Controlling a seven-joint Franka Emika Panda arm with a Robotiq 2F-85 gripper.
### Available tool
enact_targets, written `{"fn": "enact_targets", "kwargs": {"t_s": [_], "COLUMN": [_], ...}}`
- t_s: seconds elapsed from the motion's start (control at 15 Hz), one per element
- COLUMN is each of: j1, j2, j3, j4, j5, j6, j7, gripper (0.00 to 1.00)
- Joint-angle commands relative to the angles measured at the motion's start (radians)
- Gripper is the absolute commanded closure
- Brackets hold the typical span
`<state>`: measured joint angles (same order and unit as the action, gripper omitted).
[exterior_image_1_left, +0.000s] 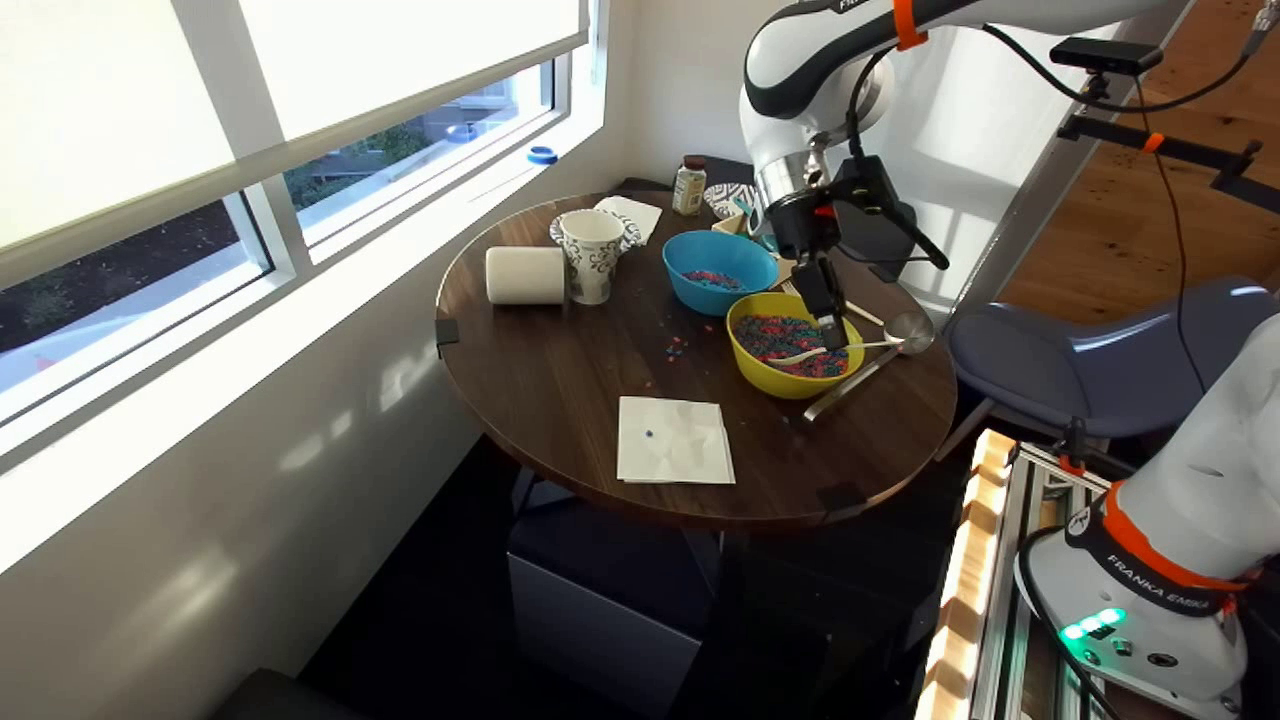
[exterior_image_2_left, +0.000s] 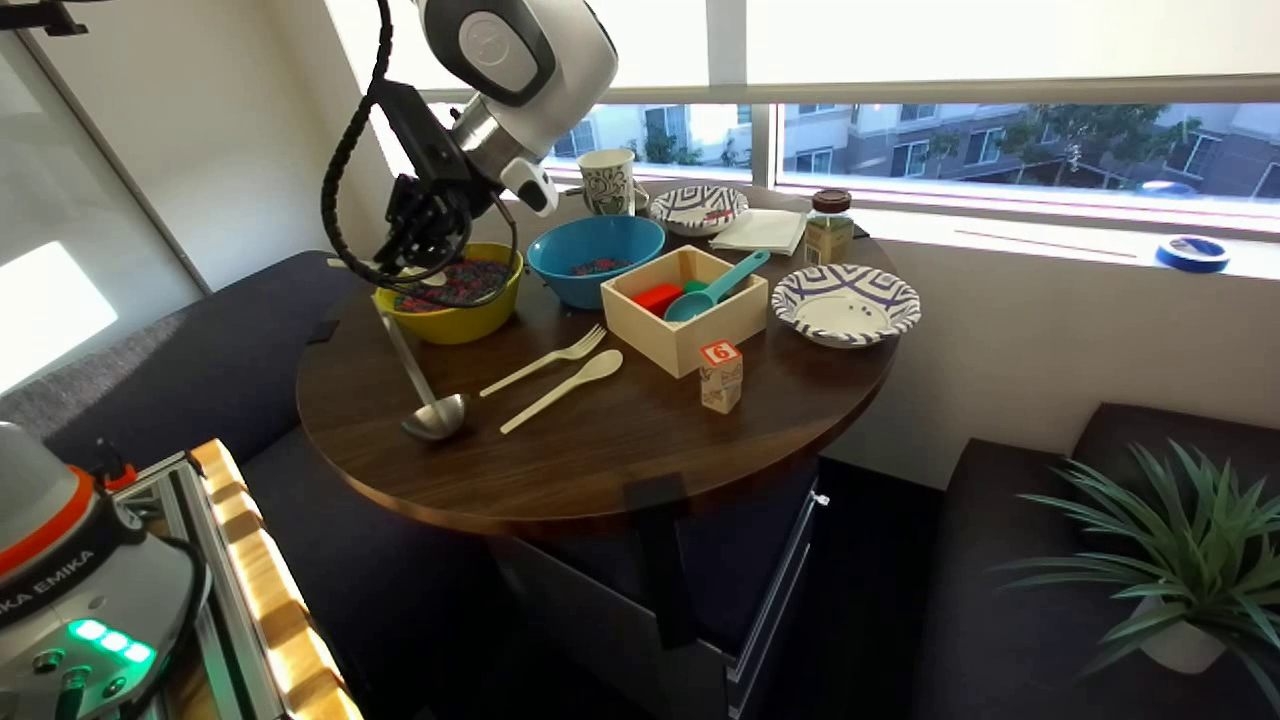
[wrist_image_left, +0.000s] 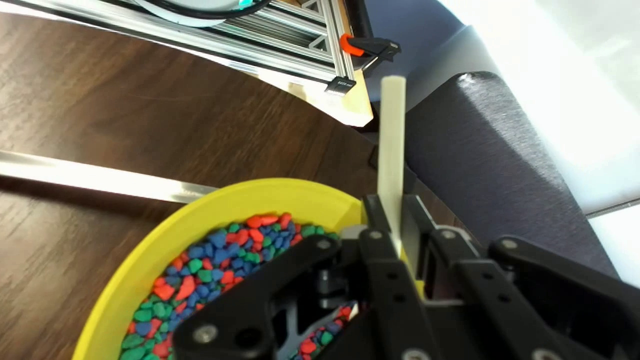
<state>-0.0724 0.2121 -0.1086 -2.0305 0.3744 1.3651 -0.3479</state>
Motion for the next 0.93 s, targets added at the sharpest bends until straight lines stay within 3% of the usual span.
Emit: {"fn": "enact_targets", "kwargs": {"t_s": [0.0, 0.47, 0.87], "j1": [-0.03, -0.05, -0.038], "j2": [0.039, 0.057, 0.042], "j3": [0.011, 0.01, 0.022], "j4": [0.019, 0.021, 0.011], "j5": [0.033, -0.004, -0.121], "j6": [-0.022, 0.013, 0.078], "j7": [0.045, 0.047, 0.014], "gripper": [0.97, 0.97, 0.97]}}
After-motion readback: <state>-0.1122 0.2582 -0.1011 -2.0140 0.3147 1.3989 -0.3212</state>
